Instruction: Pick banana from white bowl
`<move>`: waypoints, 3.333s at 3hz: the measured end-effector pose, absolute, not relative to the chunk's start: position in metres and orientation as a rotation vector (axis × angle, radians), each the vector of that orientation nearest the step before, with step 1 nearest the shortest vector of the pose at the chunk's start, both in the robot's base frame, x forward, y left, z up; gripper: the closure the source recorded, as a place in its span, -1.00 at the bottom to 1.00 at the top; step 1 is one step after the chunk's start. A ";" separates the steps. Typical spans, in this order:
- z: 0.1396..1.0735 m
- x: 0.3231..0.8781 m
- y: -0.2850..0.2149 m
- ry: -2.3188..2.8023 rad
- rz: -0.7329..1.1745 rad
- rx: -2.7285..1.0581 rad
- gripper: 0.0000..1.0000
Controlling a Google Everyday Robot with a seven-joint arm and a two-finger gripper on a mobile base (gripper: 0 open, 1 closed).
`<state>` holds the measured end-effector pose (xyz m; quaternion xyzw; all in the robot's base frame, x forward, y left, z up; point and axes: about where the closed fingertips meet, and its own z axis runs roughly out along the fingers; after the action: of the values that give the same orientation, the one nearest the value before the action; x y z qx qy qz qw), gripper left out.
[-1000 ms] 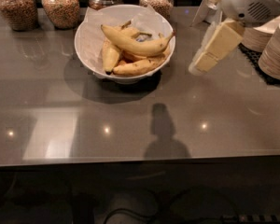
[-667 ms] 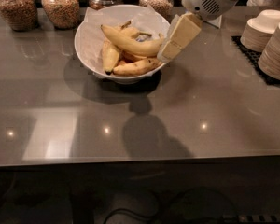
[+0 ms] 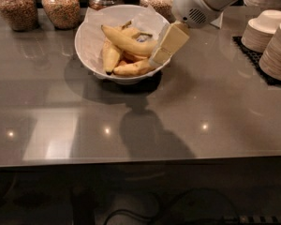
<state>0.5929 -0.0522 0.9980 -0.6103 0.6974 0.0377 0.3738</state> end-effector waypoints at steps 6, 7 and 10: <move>0.952 0.652 -0.010 1.784 0.200 -1.554 -0.38; 0.941 0.658 -0.011 1.809 0.213 -1.544 -0.32; 0.930 0.666 -0.010 1.835 0.233 -1.538 0.46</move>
Offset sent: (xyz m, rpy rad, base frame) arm 0.0322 0.0275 -0.0264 0.0446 0.0118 0.0215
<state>0.6660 -0.0097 0.9296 -0.5967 0.7117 0.0903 0.3596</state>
